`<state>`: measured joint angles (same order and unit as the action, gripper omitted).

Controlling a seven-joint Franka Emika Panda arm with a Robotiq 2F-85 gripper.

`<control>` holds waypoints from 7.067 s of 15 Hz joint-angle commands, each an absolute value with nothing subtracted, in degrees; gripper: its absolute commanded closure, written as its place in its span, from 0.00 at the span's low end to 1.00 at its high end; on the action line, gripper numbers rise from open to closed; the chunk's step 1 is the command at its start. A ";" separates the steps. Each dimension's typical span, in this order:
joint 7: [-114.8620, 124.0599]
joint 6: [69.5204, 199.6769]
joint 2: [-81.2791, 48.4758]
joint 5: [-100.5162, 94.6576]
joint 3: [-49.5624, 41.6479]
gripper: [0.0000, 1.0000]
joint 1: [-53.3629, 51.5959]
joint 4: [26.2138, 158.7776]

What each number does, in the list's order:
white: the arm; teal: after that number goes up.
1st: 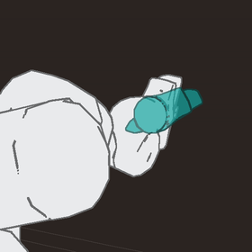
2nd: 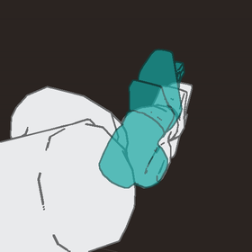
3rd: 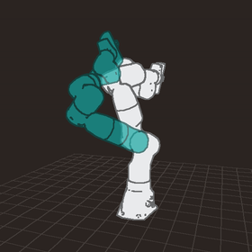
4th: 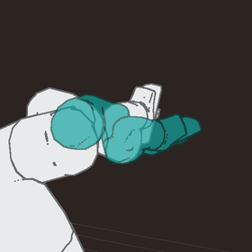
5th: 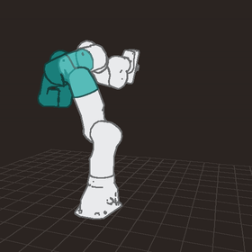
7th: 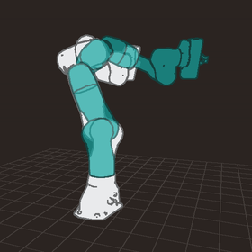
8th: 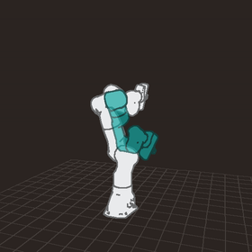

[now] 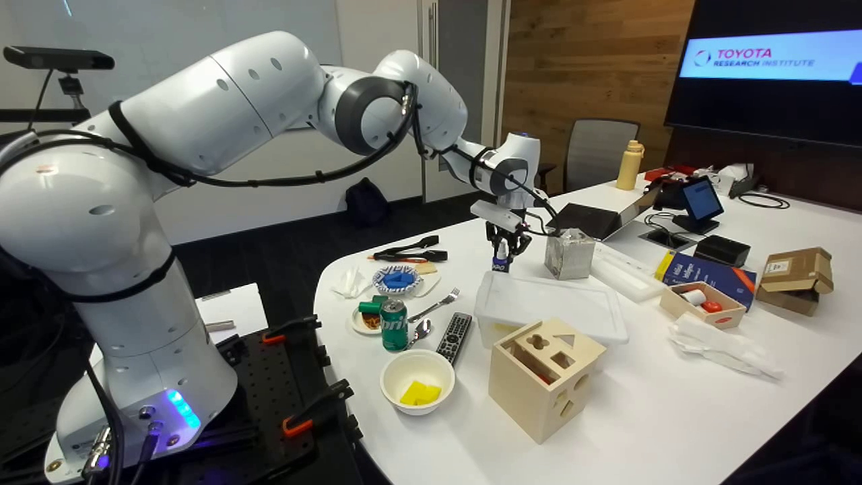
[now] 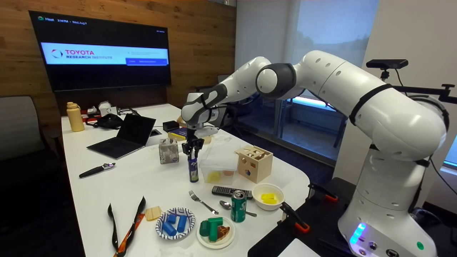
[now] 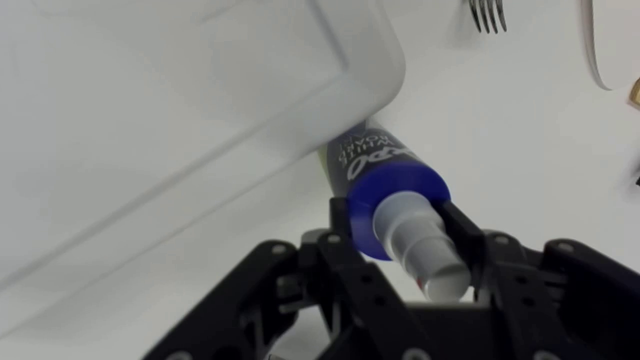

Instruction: Move the blue bottle forwards then close the lid on the wooden toy box.

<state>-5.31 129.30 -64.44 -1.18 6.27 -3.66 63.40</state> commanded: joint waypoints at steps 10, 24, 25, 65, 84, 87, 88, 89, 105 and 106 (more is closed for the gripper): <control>-3.04 129.46 -51.62 0.18 7.51 0.80 -5.64 76.49; 11.97 151.00 -37.92 -1.02 1.91 0.80 -10.78 107.16; 12.04 151.82 -37.86 -1.11 1.49 0.80 -10.98 107.98; 26.87 156.21 -39.48 -6.81 -19.82 0.00 -3.75 110.74; 29.50 148.30 -43.40 -1.54 -20.82 0.00 -3.99 109.51; 30.46 145.61 -42.76 -0.97 -20.69 0.00 -3.66 109.71; 30.81 145.06 -42.62 -0.88 -20.64 0.00 -3.60 109.85; 30.74 144.57 -42.49 -0.68 -20.46 0.00 -3.35 110.01; 31.26 138.43 -40.47 4.11 -18.54 0.00 -0.74 114.83; 31.44 138.14 -40.06 4.45 -18.56 0.00 -0.88 115.29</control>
